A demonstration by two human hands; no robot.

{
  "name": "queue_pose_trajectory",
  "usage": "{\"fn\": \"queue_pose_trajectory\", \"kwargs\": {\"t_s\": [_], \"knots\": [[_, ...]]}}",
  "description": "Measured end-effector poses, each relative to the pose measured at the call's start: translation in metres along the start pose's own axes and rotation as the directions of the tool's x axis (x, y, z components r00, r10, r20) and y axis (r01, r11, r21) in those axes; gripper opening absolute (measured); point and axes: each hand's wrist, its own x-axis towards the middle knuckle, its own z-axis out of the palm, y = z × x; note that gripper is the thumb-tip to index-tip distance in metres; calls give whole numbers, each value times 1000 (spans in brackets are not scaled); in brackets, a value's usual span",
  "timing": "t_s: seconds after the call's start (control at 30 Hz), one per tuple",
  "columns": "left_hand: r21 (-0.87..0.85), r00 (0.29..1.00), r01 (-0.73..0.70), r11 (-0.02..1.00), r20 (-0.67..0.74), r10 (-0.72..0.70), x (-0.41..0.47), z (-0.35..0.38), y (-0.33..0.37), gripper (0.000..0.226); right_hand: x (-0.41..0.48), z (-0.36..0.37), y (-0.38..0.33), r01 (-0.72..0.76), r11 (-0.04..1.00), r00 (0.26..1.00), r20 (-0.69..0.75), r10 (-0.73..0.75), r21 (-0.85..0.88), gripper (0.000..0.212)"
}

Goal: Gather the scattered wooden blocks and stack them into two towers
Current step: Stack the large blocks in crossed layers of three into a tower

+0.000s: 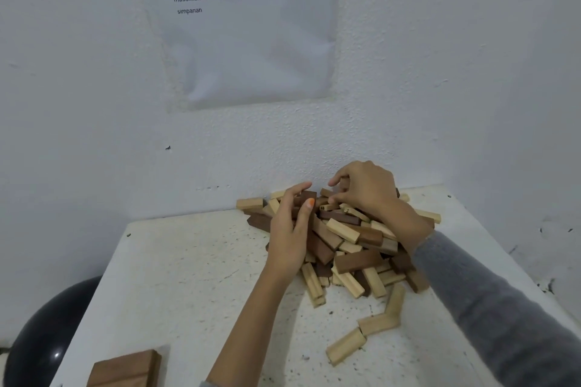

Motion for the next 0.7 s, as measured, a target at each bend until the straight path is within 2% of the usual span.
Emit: {"fn": "queue_pose_trajectory", "kwargs": {"t_s": [0.13, 0.23, 0.3, 0.37, 0.47, 0.53, 0.63, 0.7], "knots": [[-29, 999, 31, 999, -5, -31, 2, -1, -5, 27, 7, 8, 4, -26, 999, 1000, 7, 26, -27, 26], [-103, 998, 55, 993, -23, -57, 1, -1, -5, 26, 3, 17, 10, 11, 1000, 998, -58, -10, 21, 18], [-122, 997, 56, 991, -40, -61, -1, -2, -2, 26, -1, 19, 11, 17, 996, 992, -128, -6, 83, 20], [-124, 997, 54, 991, -53, -61, -3, -3, -1, 27, -6, 16, 8, 28, 973, 981, -191, 17, 231, 23], [-128, 996, 54, 990, -65, -62, -7, -6, 5, 29, -16, 7, -3, 99, 867, 964, -262, 38, 488, 25], [-182, 994, 52, 982, -85, -68, -10, -9, 14, 30, -26, -2, -15, 130, 776, 965, -258, 43, 617, 26], [-288, 988, 21, 958, -141, -64, -17, -14, 33, 30, -48, -14, -36, 149, 638, 973, -226, 41, 756, 26], [-328, 983, -2, 945, -175, -59, -26, -18, 45, 29, -65, -19, -50, 170, 587, 975, -220, 13, 791, 26]]}}
